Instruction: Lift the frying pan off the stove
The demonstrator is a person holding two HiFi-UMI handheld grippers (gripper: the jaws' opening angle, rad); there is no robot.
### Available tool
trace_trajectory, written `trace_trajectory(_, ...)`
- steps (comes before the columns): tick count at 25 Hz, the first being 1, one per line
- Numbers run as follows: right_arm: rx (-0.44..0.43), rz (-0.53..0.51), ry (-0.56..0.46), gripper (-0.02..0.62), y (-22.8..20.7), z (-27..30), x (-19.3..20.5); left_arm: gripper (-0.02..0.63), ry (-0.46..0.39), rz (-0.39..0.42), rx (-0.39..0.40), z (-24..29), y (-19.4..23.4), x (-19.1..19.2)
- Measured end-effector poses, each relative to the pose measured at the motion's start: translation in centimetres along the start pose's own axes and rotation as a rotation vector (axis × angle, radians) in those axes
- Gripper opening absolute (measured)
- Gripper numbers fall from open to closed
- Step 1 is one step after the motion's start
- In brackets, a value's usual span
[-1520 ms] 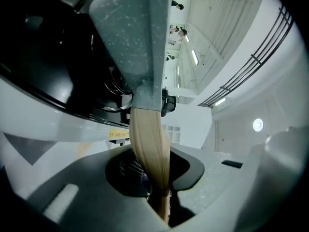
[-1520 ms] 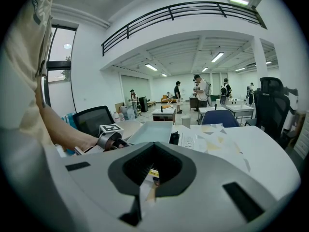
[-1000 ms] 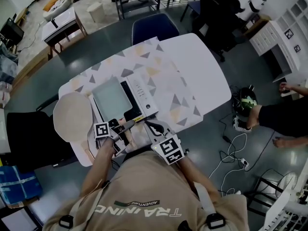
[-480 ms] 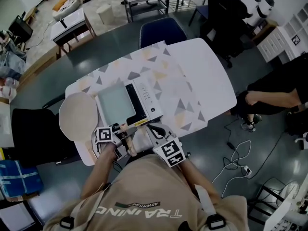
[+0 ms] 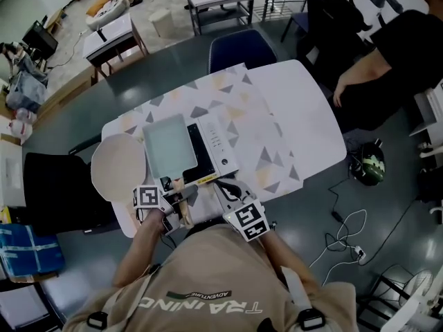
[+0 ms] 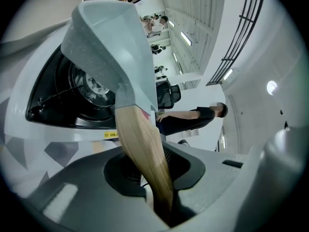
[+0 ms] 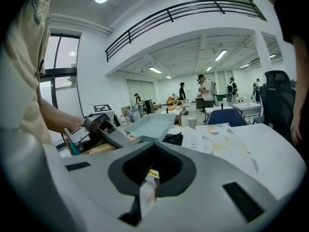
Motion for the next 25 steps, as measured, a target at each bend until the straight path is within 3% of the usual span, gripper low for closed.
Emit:
trace_trajectory(5,0.003,-0.009,-0.013,-0.005,-0.8,-0.5,-0.3,0.086,-0.018,-0.013,0.06,0.1,-3.0,-0.1)
trace_trajectory(9,0.005,-0.024,-0.031,-0.005,-1.6,-0.7,-0.6,0.087,-0.029,0.011,0.064,-0.1,-5.1,0.0)
trace_trajectory(12,-0.002,-0.029,-0.032,-0.003,-2.0,-0.8,-0.9,0.087,-0.036,-0.029,0.055,-0.4,-6.6,0.3)
trace_trajectory(16,-0.017,-0.037,-0.039,-0.003,-2.4,-0.7,-1.6,0.087,-0.045,-0.024,0.077,-0.3,-7.5,0.1)
trace_trajectory(25,-0.055,-0.059,-0.051,-0.003,-3.1,0.5,-2.4,0.09,-0.053,-0.006,0.046,-0.9,-7.4,-0.1)
Point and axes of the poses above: the fingertips, and each gripper's own axes: z forward along the fingers, y to its left, x out of its underside, the point moved 4 cm from there along -z, backward along the fingers, and after that the axes turned 4 degrees about -x, right-handed, at the moved point
